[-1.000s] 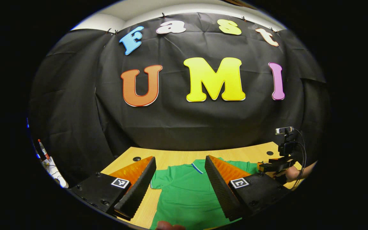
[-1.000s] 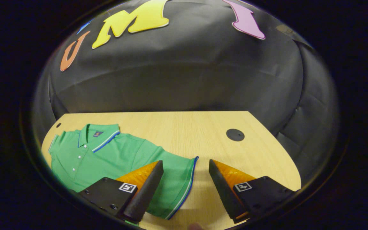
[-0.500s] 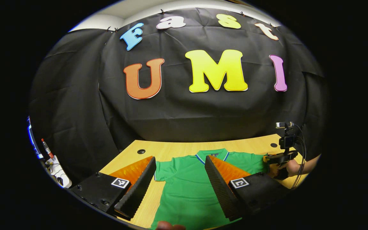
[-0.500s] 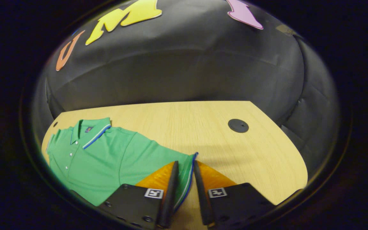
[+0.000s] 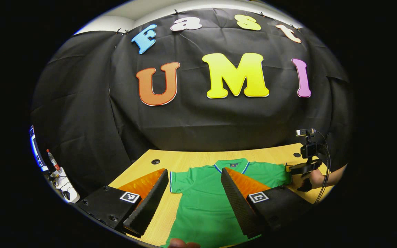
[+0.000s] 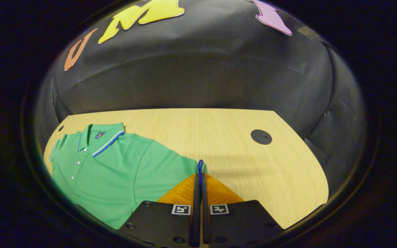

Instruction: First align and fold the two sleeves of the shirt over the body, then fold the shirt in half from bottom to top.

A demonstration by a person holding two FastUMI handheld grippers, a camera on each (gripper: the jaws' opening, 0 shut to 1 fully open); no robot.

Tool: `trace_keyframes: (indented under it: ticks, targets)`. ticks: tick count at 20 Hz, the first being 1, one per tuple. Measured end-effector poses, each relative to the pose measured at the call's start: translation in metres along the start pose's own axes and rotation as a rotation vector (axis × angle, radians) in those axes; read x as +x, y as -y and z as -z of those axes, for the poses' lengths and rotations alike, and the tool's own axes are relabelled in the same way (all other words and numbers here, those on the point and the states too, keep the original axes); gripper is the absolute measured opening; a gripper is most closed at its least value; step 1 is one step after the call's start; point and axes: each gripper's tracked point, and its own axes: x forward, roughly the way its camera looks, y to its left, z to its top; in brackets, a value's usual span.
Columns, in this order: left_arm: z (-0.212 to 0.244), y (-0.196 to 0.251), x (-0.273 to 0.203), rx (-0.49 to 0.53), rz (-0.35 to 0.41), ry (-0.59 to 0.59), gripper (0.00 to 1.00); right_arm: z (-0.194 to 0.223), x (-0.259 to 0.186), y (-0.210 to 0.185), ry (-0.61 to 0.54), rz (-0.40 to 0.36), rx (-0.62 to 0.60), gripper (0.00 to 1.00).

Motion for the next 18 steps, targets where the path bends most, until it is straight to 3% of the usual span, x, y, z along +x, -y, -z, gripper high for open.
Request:
trace_keyframes:
  ticks: [8,13,18]
  targets:
    - [0.007,-0.012,-0.002,-0.072,-0.014,-0.002,0.99,-0.061,-0.044,-0.032,0.094,-0.035,0.028,0.05]
    - [0.010,-0.038,-0.003,-0.124,-0.055,0.025,0.98,-0.089,-0.067,-0.089,0.134,-0.092,-0.043,0.05]
    - [0.015,-0.061,-0.006,-0.188,-0.085,0.030,0.98,-0.086,-0.070,-0.149,0.120,-0.138,-0.122,0.05]
